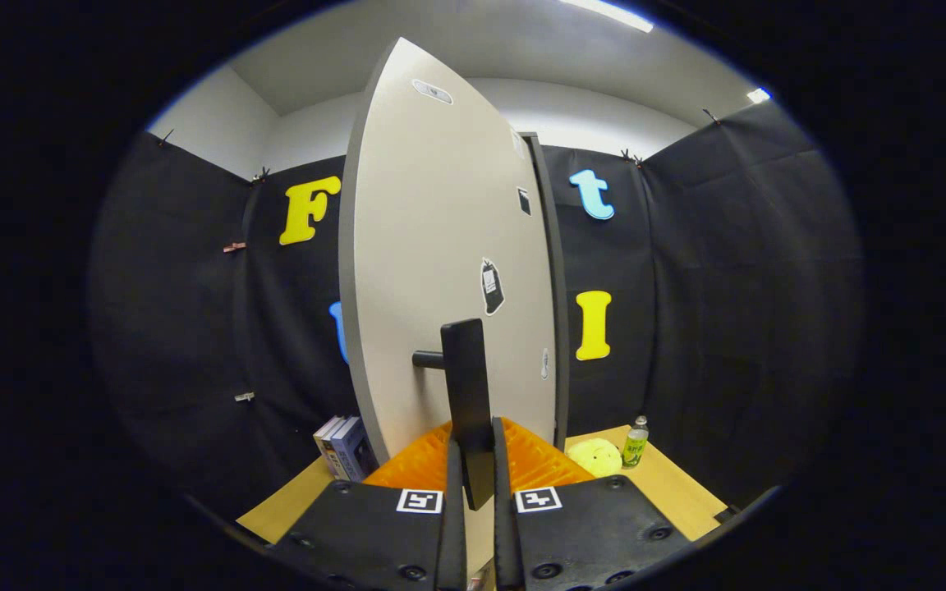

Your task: Open the shoe cabinet door, grab the shoes and put them into the shoe cabinet, then close the shoe cabinet door.

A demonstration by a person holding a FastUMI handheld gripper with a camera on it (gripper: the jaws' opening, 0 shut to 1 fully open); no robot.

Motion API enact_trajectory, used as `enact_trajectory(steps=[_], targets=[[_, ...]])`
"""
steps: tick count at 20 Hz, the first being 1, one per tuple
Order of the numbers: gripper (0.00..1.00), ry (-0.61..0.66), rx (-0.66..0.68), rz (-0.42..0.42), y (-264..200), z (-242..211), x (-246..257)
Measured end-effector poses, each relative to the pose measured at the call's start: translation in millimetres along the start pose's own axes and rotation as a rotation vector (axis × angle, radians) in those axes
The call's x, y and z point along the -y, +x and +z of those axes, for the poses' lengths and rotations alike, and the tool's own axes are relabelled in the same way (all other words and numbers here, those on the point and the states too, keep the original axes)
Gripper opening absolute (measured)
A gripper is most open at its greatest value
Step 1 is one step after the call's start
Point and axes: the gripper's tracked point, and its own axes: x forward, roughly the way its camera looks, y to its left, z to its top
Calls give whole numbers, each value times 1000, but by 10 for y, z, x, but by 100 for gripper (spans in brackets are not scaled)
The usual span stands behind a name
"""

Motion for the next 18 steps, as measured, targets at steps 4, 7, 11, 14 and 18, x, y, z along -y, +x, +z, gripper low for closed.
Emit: enact_trajectory(steps=[4,7,11,14,18], targets=[[17,47,-38,-78,-116,21,409],[12,6,-54,-137,-202,39,760],[12,-11,-53,-164,-305,145,1058],[11,-12,-21,-212,-427,260,1349],[12,-20,-28,-208,-551,198,1301]])
